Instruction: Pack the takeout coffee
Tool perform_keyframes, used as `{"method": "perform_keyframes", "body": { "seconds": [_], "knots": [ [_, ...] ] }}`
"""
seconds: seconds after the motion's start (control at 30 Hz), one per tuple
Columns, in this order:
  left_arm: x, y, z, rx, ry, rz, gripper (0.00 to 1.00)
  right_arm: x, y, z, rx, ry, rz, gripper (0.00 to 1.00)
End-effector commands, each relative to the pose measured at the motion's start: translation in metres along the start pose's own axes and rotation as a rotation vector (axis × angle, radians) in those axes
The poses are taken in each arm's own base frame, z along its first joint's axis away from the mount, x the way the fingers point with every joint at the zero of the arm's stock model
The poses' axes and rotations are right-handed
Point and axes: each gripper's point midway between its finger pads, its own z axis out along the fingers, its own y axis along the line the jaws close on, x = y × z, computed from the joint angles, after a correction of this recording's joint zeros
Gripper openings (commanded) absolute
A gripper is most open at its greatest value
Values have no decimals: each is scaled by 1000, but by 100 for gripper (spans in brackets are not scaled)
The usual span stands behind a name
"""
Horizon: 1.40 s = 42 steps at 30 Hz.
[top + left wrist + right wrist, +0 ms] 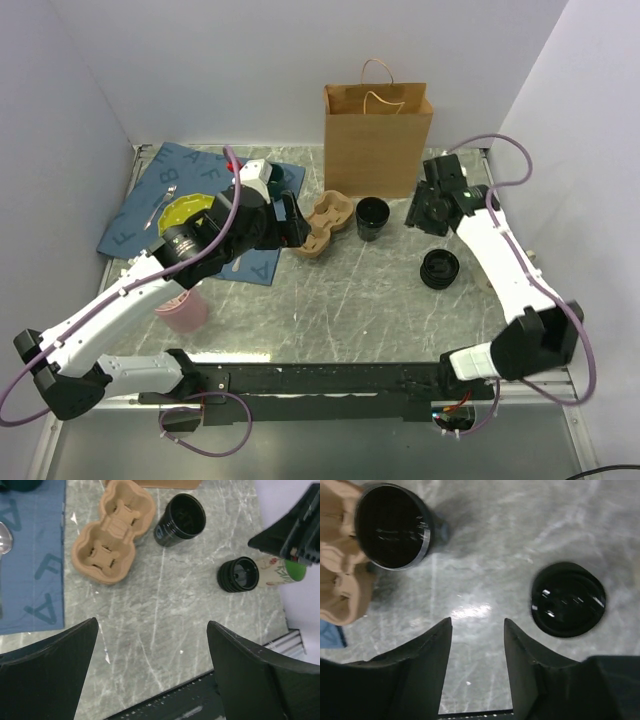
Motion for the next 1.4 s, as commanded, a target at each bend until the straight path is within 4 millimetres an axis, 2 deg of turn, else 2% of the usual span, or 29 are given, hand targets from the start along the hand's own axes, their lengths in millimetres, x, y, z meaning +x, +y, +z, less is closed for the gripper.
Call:
{"method": "perform_keyframes", "body": {
  "seconds": [0.0,0.03,0.1,0.13,0.17,0.2,0.23,0.3,0.5,0.9,1.37],
  "knots": [
    [-10,7,-3,-12,-81,10,97,-48,44,2,-139,-82,29,50],
    [-11,7,-3,-10,-84,10,97,-48,46,18,-112,-50,35,47],
    [-12,7,0,-17,-87,20,97,-60,50,23,-92,-57,57,45],
    [-12,9,2,-31,-80,34,97,-58,52,36,-75,-29,56,42],
    [-10,11,6,-51,-67,46,97,-60,55,40,-71,-18,67,41],
    [-17,9,3,-59,-77,50,97,-68,59,39,-80,-26,74,40],
    [-13,14,3,-85,-53,75,97,-67,62,48,-71,-9,77,40],
    [-18,17,2,-114,-55,91,97,-73,62,52,-52,-18,102,39],
    [-17,19,2,-106,-77,95,97,-68,64,72,-32,4,134,39],
    [-17,22,11,-139,-63,130,97,-48,68,96,-27,89,103,33],
    [-16,26,11,-156,-63,130,97,-34,66,104,-1,124,82,28]
  ]
}}
